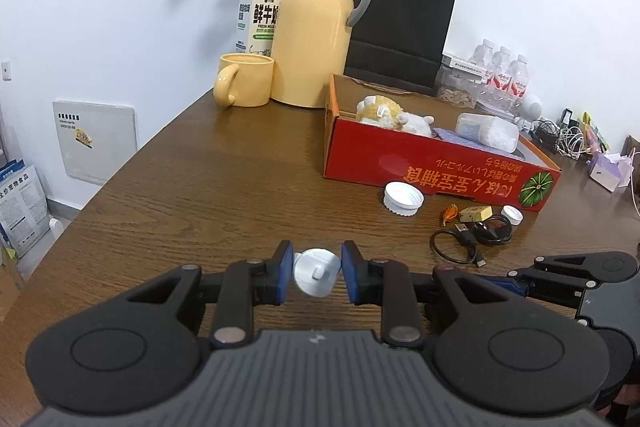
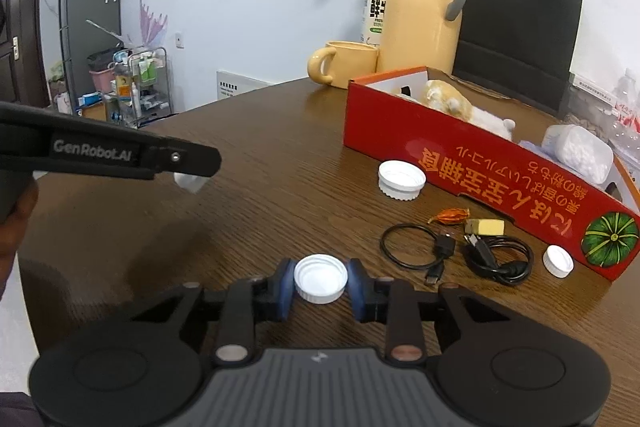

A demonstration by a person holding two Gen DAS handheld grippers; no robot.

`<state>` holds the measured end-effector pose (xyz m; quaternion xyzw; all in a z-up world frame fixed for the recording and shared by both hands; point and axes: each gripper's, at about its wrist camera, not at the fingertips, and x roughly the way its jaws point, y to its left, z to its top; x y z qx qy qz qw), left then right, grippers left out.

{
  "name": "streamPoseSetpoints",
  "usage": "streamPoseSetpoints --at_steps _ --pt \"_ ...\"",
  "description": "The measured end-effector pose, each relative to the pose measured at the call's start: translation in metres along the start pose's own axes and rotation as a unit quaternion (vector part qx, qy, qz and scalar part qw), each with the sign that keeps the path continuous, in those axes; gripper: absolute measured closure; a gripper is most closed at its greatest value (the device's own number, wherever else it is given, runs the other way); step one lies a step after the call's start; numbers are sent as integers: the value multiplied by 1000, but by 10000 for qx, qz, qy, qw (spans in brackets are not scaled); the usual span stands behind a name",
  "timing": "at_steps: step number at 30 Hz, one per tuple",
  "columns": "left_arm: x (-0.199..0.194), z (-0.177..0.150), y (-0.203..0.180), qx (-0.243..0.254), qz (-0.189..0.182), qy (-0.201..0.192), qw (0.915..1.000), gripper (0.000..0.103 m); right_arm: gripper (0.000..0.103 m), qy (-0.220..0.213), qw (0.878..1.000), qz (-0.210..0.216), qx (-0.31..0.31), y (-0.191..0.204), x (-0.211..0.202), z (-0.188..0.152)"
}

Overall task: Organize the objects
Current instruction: 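Grasp the white spray cap with the left tool while the right tool grasps a white bottle cap, then carry spray cap and bottle cap into the box and open both tools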

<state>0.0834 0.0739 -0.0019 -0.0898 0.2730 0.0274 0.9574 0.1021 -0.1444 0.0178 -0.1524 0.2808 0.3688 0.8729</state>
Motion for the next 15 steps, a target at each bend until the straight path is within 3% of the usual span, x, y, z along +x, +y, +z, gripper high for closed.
streamPoseSetpoints --at_steps 6,15 --pt "6 13 -14 119 -132 -124 9998 76 76 -341 9992 -182 81 -17 -12 13" --pt "24 62 -53 376 -404 -652 9963 76 76 -967 9921 -747 297 -67 -16 52"
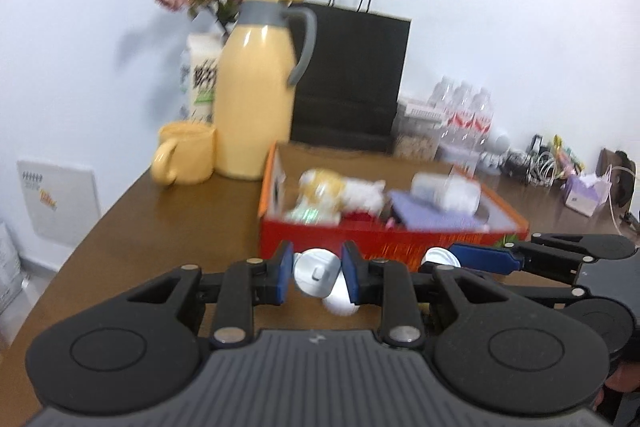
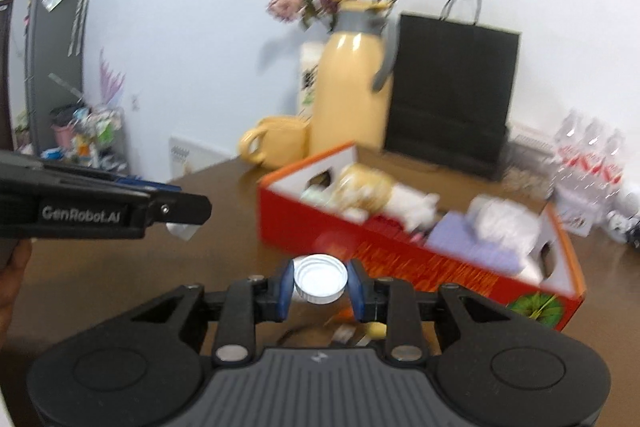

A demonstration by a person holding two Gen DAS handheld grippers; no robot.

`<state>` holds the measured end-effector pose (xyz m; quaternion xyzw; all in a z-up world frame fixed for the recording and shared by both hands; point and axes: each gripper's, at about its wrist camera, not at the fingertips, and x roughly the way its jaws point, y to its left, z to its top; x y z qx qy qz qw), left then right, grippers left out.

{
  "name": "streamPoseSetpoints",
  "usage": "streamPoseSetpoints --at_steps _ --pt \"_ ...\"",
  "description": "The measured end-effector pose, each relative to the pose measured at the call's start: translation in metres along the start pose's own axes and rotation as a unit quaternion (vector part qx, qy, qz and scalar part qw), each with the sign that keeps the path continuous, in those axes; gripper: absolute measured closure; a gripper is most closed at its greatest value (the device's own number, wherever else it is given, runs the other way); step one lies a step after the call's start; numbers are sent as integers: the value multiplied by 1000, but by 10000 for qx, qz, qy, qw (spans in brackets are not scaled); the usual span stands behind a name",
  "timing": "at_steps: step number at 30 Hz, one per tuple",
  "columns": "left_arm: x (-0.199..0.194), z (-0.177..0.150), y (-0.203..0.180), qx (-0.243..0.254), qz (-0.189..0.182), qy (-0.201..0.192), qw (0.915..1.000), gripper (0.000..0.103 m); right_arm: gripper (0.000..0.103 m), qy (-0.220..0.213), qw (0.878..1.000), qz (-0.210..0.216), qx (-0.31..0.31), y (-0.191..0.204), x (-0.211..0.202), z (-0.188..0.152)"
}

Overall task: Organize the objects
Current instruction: 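Carry spray cap and bottle cap into the box and open both tools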

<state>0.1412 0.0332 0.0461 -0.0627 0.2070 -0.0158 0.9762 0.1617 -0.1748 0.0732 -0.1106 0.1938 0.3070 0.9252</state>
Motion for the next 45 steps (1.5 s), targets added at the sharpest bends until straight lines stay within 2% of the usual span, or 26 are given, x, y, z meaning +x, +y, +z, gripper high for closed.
streamPoseSetpoints --at_steps 7,14,19,21,25,26,27,28,30,31,33,35,39,45 --pt "39 38 -21 68 -51 -263 9996 76 76 -230 9988 -392 186 -38 32 29" --pt "93 61 -29 -18 53 -180 9998 76 76 -126 9973 -607 385 -71 74 41" --pt "131 57 -28 -114 83 -38 9999 76 76 10 9970 -589 504 -85 104 33" --pt "144 52 -26 -7 77 123 9999 76 76 123 9969 -540 559 -91 113 28" --pt "155 44 -21 46 97 291 9995 73 75 268 9964 -466 653 -97 117 22" --pt "155 43 -20 74 122 270 9995 70 73 278 9964 -464 654 -98 116 22" --pt "154 43 -20 103 129 247 9996 57 65 286 9965 -447 652 -97 115 22" --pt "152 42 -20 112 161 218 9996 38 59 275 9965 -445 645 -97 113 22" --pt "148 42 -19 119 296 108 9994 16 43 234 9968 -469 607 -94 109 22" --pt "144 42 -19 132 332 8 9994 9 39 206 9968 -471 604 -93 106 22" --pt "137 43 -17 84 323 -143 9993 0 19 148 9971 -455 587 -91 101 22" --pt "131 43 -15 3 317 -310 9990 0 7 67 9972 -480 568 -88 97 23" --pt "126 44 -13 -61 358 -367 9987 0 1 -48 9970 -529 558 -86 88 24" --pt "111 40 -7 -171 329 -428 9984 0 0 -266 9954 -644 653 -89 61 22"
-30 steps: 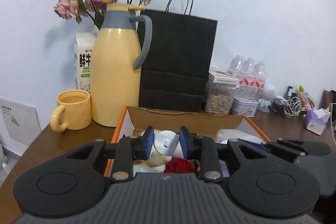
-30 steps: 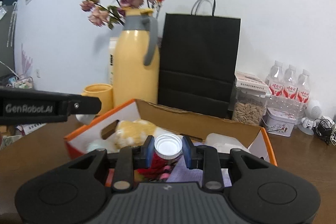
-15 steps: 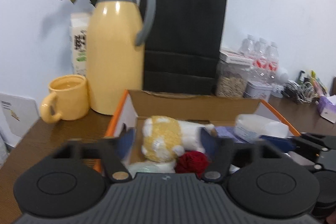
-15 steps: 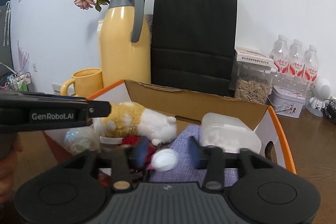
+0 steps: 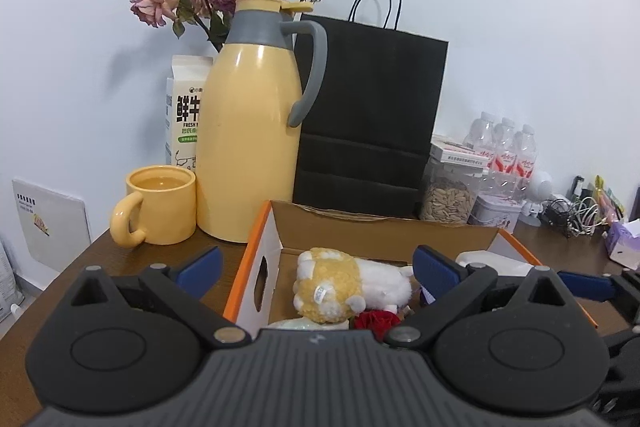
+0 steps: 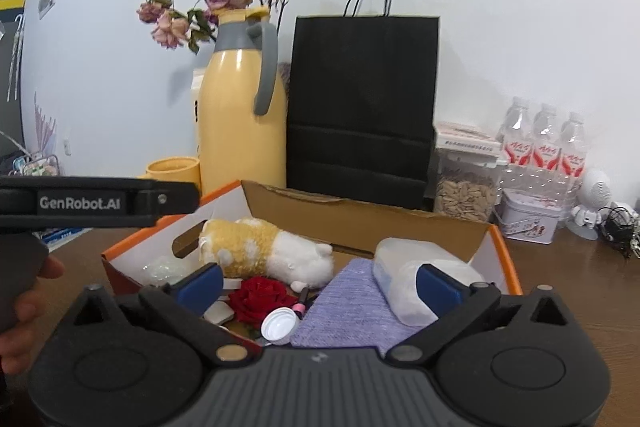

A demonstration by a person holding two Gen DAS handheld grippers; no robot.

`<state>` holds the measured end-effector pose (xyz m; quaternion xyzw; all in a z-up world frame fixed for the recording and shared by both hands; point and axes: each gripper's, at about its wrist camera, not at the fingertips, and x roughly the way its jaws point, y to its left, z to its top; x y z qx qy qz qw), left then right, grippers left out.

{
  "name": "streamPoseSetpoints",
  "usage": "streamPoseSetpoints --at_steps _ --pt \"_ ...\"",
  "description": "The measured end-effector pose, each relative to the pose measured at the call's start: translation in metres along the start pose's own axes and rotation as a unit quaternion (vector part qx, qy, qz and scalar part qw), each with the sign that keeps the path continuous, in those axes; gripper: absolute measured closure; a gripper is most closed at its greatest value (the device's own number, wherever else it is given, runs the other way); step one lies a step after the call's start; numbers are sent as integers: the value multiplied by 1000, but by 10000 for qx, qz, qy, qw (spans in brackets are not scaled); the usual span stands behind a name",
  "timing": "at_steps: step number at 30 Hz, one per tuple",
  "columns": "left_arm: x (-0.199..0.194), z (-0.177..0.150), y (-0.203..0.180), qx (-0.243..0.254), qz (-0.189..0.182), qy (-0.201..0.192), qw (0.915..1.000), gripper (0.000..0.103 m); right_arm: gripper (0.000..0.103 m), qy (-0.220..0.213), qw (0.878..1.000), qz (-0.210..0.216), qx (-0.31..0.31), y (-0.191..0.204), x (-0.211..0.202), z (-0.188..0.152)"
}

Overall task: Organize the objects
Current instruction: 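Carry spray cap and bottle cap into the box and open both tools, then withdraw both tools and grasp another white bottle cap with the right tool, then grasp the large white lid with the left tool while the right tool holds its cap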

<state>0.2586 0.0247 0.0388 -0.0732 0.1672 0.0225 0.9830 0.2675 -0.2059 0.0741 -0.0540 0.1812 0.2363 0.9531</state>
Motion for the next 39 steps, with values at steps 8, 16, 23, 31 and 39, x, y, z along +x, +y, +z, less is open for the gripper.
streamPoseSetpoints --at_steps 8,16,23,31,39 --pt "-34 -20 10 312 -234 77 9992 0 0 -10 9996 -258 61 -20 -44 -21" --pt "-52 -56 25 664 106 423 9968 0 15 680 9970 -333 -158 -28 -53 -57" --pt "-52 -68 32 513 81 644 9966 0 49 1110 9934 -210 -173 -24 -36 -72" --pt "-48 -74 32 522 44 783 9956 0 56 1202 9926 -140 -75 -19 -19 -74" --pt "-47 -78 29 543 9 865 9948 0 76 1285 9916 -115 -9 -19 -13 -75"
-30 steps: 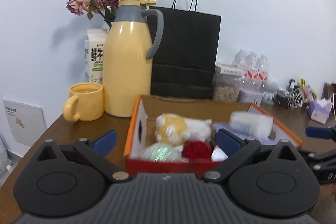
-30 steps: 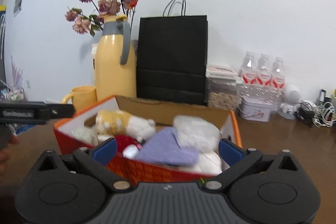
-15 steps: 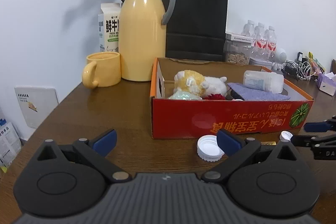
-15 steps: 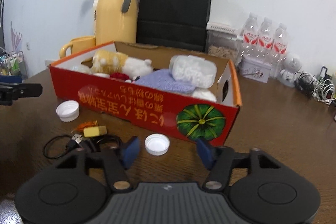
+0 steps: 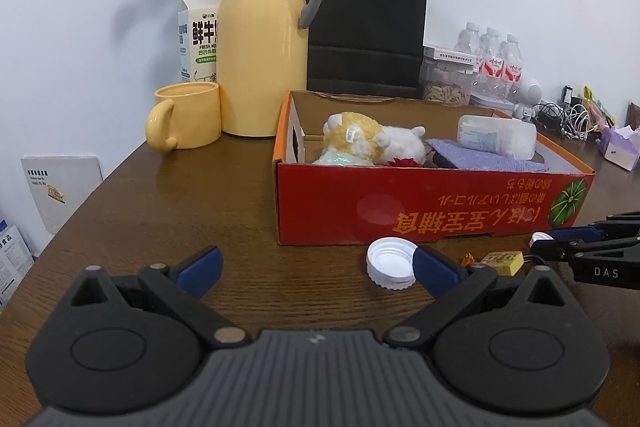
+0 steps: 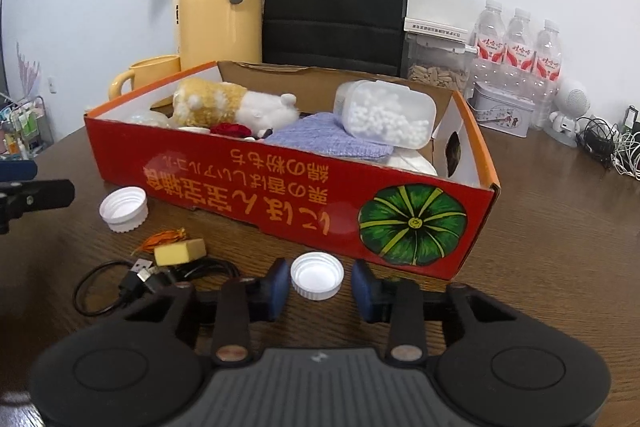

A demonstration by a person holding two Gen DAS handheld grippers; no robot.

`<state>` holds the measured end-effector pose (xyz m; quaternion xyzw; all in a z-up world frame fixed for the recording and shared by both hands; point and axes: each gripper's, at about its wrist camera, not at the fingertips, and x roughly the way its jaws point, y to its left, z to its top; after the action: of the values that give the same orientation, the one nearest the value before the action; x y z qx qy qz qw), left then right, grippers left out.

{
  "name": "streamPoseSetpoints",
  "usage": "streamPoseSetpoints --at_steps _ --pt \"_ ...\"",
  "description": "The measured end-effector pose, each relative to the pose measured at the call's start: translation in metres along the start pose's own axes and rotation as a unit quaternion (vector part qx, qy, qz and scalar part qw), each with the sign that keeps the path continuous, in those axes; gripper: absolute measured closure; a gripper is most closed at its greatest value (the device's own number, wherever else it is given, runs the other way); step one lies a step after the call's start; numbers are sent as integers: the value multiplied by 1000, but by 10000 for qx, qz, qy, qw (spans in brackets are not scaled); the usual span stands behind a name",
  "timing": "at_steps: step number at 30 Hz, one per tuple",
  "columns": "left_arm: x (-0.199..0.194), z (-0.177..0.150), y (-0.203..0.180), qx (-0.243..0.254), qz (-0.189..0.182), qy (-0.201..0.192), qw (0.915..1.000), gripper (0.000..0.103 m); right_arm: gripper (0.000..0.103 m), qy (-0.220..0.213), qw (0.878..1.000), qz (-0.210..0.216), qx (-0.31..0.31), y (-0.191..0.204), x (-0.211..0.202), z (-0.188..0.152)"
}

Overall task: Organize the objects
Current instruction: 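Grasp the large white lid with the left tool while the right tool holds its cap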

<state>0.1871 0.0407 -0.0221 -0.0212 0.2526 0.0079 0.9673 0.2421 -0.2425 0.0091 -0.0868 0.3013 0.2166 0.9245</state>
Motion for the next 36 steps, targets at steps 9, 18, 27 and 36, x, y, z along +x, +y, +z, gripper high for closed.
streamPoseSetpoints --at_steps 9,18,27,36 --pt "3 -3 -2 29 40 74 10000 0 76 -439 9989 -157 -88 7 -14 -2" --pt "11 -3 -11 93 -42 291 9995 0 76 -879 9959 -163 -163 14 -32 -2" --pt "35 5 -35 148 -25 581 9982 2 76 -1085 9940 -109 -78 14 -42 -3" --pt "46 6 -55 226 -139 706 9972 59 76 -1108 9938 -59 -73 15 -43 -4"
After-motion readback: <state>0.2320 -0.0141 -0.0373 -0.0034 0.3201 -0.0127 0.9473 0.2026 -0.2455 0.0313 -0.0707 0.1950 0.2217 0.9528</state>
